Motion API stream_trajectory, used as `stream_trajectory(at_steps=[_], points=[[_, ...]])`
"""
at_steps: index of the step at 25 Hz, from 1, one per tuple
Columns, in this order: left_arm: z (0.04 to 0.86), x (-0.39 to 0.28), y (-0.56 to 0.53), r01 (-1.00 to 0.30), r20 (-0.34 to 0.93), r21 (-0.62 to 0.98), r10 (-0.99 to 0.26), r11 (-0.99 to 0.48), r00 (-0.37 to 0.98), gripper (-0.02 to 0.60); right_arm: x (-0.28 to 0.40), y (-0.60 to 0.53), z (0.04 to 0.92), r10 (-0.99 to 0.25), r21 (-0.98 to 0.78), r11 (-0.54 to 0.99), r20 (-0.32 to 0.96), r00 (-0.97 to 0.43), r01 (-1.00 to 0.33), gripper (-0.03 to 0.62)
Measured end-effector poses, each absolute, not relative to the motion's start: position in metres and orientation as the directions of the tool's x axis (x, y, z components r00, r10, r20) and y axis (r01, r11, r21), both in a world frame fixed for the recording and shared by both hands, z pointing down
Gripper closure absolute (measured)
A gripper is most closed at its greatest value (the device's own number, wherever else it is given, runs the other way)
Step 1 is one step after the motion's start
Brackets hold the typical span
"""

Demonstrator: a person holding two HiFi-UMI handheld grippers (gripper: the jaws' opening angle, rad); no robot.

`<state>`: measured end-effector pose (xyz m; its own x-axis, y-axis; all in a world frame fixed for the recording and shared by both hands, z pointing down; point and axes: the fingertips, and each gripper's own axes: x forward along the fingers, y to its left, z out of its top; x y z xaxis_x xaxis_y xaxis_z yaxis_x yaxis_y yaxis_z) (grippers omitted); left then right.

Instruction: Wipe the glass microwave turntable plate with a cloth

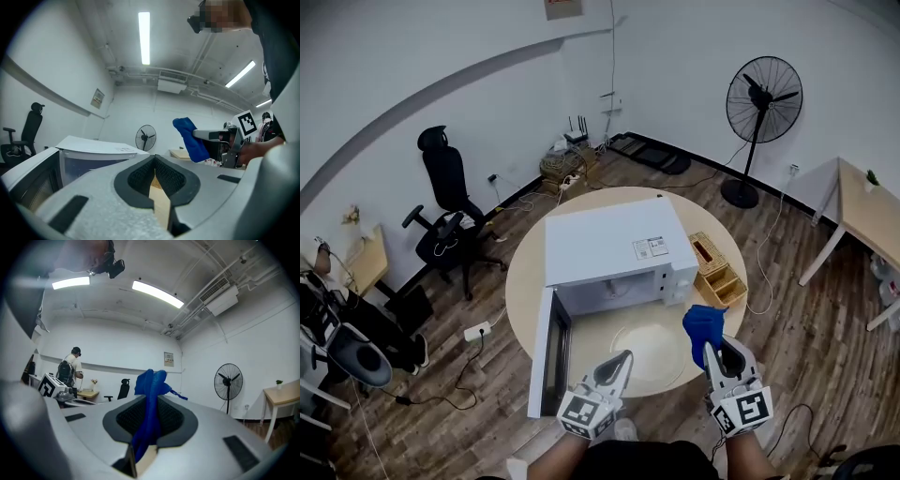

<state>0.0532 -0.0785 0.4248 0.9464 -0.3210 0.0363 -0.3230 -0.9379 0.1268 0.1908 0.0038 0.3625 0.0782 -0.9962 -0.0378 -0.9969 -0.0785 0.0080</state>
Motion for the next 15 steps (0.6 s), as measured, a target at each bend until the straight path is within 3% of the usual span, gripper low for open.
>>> stream_trajectory(at_steps=[15], points=[[0.441, 0.053, -0.124, -0.433, 0.077, 0.13, -0.427, -0.892, 0.901, 0.575, 0.201, -0.063, 0.379, -0.999, 0.001, 0.045, 0.01, -0.045, -0.999, 0.528]])
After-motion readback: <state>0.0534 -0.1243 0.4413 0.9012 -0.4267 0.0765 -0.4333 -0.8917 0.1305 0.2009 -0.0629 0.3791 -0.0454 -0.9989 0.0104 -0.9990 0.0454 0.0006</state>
